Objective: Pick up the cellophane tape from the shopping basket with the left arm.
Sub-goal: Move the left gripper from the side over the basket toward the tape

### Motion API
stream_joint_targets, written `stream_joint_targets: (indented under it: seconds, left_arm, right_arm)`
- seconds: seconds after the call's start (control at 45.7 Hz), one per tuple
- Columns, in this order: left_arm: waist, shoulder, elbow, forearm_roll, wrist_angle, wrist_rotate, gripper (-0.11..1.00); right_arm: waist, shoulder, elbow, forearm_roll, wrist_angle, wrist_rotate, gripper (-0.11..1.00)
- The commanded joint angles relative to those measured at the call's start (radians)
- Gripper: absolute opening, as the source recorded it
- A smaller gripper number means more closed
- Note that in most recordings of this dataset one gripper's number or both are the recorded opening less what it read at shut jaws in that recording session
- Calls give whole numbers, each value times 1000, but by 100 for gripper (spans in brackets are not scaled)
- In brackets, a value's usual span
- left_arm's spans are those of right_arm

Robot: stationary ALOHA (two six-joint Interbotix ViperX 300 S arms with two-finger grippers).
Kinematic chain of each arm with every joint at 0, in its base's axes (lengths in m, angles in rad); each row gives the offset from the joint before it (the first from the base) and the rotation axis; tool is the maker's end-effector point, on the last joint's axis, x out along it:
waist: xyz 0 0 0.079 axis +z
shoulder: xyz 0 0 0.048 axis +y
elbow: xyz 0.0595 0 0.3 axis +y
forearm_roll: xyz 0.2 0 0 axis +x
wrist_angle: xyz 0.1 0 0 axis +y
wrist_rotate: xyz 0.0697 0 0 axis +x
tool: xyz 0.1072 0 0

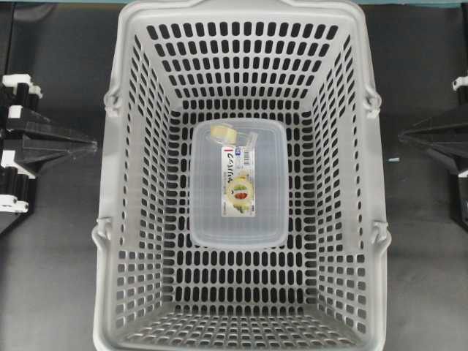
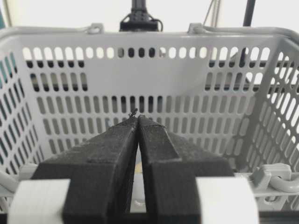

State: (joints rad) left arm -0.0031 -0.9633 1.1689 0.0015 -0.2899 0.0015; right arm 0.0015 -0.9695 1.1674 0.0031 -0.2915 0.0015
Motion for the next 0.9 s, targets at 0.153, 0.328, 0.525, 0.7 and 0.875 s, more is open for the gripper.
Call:
stream_joint_targets:
  seconds: [0.153, 0.328, 0.525, 0.7, 0.875]
  left_arm:
    - [-2, 23, -196, 43, 288, -14, 0]
    - [-12, 92, -360, 43, 552, -12, 0]
    - [-26, 224, -529, 43, 772, -6, 0]
    - [-29, 365, -641, 43, 902, -6, 0]
    - [-32, 497, -735, 43, 965, -8, 0]
  right_arm:
    - [5, 9, -17, 9, 114, 35, 1]
    - [14, 9, -48, 9, 255, 83, 1]
    - [25, 5, -67, 9, 333, 86, 1]
    - [28, 0, -69, 9, 345, 87, 5]
    - [35, -5, -71, 9, 345, 87, 46]
